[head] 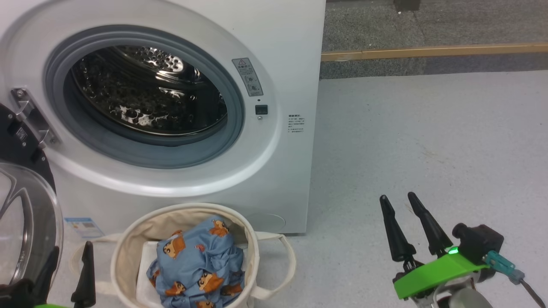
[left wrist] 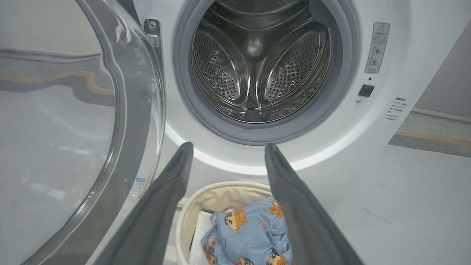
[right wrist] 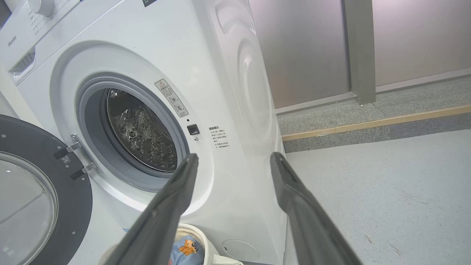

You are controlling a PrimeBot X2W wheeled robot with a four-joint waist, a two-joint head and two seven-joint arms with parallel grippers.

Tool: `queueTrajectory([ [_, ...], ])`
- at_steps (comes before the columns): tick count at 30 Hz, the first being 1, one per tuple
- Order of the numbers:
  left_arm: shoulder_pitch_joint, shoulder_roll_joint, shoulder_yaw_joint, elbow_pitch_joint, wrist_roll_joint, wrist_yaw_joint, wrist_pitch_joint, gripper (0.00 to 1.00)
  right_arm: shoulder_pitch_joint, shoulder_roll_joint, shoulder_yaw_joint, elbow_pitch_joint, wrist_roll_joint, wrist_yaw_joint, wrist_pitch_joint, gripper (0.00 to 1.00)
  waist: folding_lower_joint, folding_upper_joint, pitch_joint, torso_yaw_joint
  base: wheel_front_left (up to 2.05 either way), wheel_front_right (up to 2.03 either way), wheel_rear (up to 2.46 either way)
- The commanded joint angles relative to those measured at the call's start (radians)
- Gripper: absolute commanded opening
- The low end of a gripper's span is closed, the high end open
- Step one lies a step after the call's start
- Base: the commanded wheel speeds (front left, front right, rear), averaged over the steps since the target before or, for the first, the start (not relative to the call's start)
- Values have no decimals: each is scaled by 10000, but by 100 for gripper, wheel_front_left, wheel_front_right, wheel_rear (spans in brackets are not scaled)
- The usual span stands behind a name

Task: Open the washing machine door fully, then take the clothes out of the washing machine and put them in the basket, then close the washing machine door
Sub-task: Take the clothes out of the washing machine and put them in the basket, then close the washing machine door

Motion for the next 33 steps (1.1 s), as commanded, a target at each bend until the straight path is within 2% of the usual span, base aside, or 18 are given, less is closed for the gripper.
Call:
queueTrajectory([
  [1,-296,413,361,-338,68,82,-125,100,-246,-30,210,-308,23,2,-49,100,0,-1,14,1,0,0,0],
  [19,-423,526,244,-162,8,119,-151,100,-234,-21,154,-280,32,2,-49,100,0,-1,7,112,-18,8,10],
  [25,-478,559,184,-92,-48,84,-136,100,-229,4,111,-296,31,2,-49,100,0,-1,25,151,-140,100,40],
  [33,-531,615,105,-2,-93,29,-157,100,-212,9,154,-284,38,2,-49,100,0,-1,35,176,-225,167,58],
])
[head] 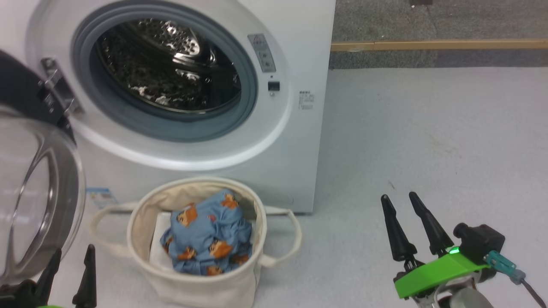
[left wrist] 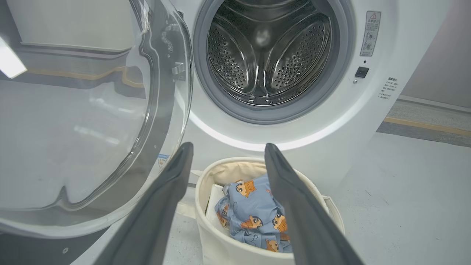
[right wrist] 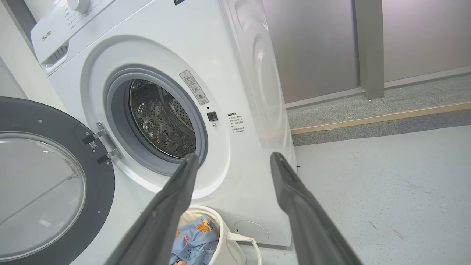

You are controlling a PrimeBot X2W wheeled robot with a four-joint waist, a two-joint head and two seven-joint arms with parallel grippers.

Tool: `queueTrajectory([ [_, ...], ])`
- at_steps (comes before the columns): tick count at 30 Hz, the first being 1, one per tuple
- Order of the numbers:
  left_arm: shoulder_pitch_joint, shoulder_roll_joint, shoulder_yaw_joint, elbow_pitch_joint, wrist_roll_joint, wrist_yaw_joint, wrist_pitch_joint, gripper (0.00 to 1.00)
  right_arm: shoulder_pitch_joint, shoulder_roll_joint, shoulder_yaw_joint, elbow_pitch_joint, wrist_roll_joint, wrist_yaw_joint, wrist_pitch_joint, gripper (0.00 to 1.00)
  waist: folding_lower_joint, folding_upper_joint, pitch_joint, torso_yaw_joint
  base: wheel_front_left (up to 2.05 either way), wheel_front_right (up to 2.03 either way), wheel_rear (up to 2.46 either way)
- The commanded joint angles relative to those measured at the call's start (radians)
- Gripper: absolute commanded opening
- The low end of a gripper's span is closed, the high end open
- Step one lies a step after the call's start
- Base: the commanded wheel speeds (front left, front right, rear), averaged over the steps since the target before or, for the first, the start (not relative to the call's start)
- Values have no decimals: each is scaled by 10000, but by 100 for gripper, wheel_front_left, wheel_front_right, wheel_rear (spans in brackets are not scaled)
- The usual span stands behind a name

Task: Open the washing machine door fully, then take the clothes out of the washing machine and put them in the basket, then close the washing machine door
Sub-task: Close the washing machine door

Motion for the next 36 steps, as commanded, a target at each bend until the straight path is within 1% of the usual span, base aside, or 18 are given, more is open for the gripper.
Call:
queueTrajectory([
  [1,-469,468,304,-228,63,-48,-135,100,-213,-14,218,-299,34,2,-49,100,0,-1,4,-7,-215,151,64],
  [4,-449,463,239,-202,58,-101,-170,100,-232,-16,228,-309,30,2,-49,100,0,-1,17,-8,-172,140,32],
  [9,-492,446,318,-117,73,41,-237,100,-245,-20,250,-302,30,2,-49,100,0,-1,57,47,-101,101,0],
  [15,-415,489,426,-56,138,145,-315,100,-290,-6,281,-305,53,2,-49,100,0,-1,67,166,-28,28,0],
  [20,-399,493,499,-108,188,231,-352,100,-279,-6,305,-290,69,2,-49,100,0,-1,49,395,0,0,0],
  [25,-413,469,597,-187,237,345,-383,100,-223,30,293,-277,101,2,-49,100,0,-1,-2,871,0,0,0],
  [27,-444,489,691,-246,327,486,-395,100,-201,59,278,-283,113,2,-49,100,0,-1,-16,1125,0,0,0],
  [29,-418,477,750,-300,302,477,-403,100,-178,88,279,-277,115,2,-49,100,0,-1,-22,1409,0,0,0],
  [36,-385,576,1137,-360,97,689,-394,100,-154,228,319,-273,137,2,-49,100,0,-1,-7,2550,0,0,0],
])
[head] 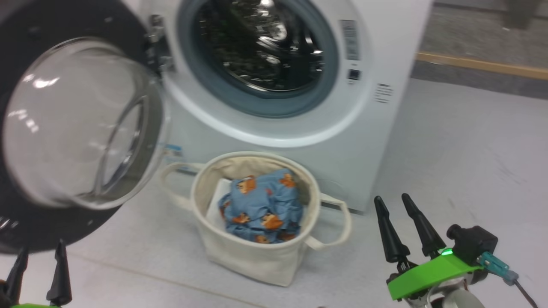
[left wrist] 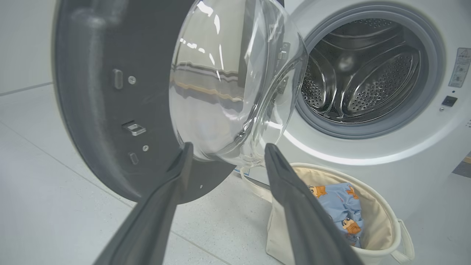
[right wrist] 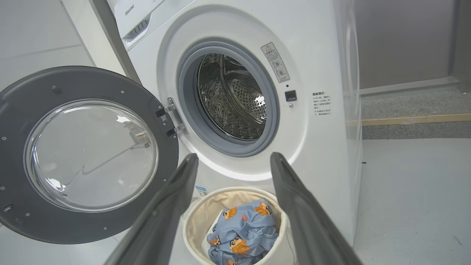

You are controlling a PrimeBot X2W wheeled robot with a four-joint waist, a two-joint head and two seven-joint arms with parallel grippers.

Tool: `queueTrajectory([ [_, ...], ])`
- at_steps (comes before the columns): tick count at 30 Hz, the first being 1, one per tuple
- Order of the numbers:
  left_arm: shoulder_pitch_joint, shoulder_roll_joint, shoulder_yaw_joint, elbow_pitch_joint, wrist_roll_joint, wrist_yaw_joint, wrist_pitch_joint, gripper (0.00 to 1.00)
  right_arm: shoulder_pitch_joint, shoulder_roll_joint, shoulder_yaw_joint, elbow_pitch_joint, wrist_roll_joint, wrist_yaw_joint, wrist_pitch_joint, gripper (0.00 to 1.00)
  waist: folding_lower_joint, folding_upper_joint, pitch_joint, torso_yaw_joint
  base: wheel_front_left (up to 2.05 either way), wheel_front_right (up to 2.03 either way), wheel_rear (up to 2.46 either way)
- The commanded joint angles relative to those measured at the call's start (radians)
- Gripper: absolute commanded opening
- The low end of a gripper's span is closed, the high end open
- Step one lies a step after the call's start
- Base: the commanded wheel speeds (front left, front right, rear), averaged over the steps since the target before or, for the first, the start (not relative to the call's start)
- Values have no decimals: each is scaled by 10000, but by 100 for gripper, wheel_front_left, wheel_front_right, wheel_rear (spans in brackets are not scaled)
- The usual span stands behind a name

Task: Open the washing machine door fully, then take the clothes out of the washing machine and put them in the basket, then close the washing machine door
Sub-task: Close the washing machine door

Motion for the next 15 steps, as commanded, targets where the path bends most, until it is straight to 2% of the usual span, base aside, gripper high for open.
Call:
queueTrajectory([
  [1,-401,452,480,-334,-23,97,-92,100,-161,53,212,-306,52,2,-49,100,0,0,12,472,0,0,0],
  [9,-746,602,485,-454,13,346,93,100,-97,152,237,-445,78,2,-49,100,0,0,94,1956,0,0,0],
  [15,-997,550,525,-313,-122,355,60,100,-86,121,286,-565,37,2,-49,100,0,0,271,2562,0,0,0],
])
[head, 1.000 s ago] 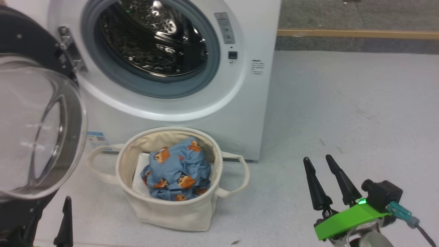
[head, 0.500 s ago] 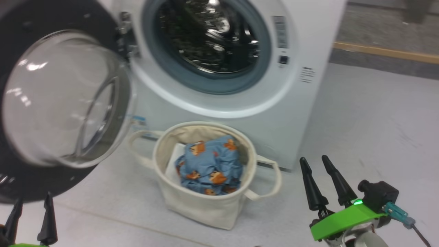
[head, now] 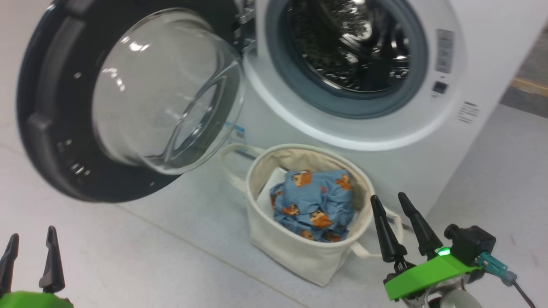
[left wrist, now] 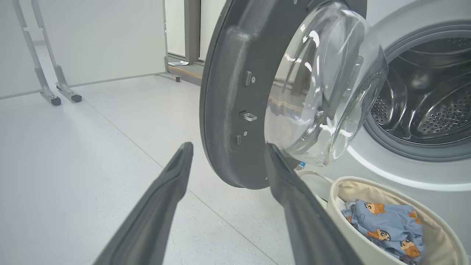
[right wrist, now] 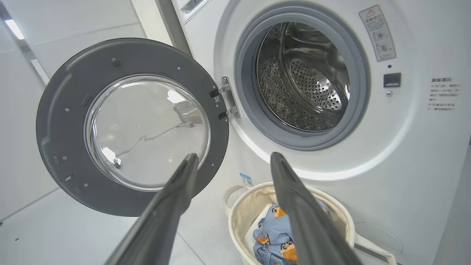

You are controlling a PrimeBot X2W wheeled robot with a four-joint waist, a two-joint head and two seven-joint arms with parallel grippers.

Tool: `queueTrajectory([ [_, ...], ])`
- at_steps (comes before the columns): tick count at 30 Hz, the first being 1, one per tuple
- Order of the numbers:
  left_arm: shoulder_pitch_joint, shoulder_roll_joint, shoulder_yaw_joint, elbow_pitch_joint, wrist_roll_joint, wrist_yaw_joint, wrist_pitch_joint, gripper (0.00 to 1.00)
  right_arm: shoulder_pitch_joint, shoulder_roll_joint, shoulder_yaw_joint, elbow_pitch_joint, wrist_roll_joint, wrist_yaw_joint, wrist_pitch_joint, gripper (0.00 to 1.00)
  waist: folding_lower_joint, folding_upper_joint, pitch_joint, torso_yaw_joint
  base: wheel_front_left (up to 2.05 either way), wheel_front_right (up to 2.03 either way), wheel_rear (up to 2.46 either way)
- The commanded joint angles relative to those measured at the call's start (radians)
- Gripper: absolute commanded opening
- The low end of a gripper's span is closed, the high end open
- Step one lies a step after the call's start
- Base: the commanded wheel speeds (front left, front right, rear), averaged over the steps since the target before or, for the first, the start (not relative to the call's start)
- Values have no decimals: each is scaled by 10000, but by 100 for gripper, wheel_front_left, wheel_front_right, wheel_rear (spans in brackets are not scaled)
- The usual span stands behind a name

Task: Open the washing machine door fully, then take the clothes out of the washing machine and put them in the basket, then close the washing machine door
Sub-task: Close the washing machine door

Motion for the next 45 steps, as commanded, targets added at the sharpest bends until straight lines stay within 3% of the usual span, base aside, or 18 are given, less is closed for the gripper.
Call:
queueTrajectory([
  [1,-673,334,515,-215,-91,15,-54,100,-116,1,186,-380,20,2,-49,100,0,0,135,313,0,0,0],
  [12,-873,333,604,63,-445,-185,-46,100,-58,0,246,-336,63,2,-49,100,0,0,91,707,0,0,0],
  [13,-868,356,585,101,-475,-225,16,0,-54,6,254,-328,69,2,-49,100,0,0,70,711,0,0,0],
  [20,-1387,718,1072,344,-1414,-664,673,0,-94,-14,309,-284,77,2,-49,100,0,0,77,661,0,0,0],
  [29,-2449,1337,2127,853,-3675,-1315,2183,0,-122,-119,369,-220,56,2,-49,100,0,0,200,646,0,0,0],
  [40,-4464,1612,2638,2415,-7271,-1611,5737,0,-105,-429,483,-178,48,2,-49,100,0,0,272,994,0,0,0],
  [45,-5433,1875,2865,3997,-8189,-1603,6853,0,-142,-564,548,-189,15,2,-49,100,0,0,413,1075,0,0,0],
])
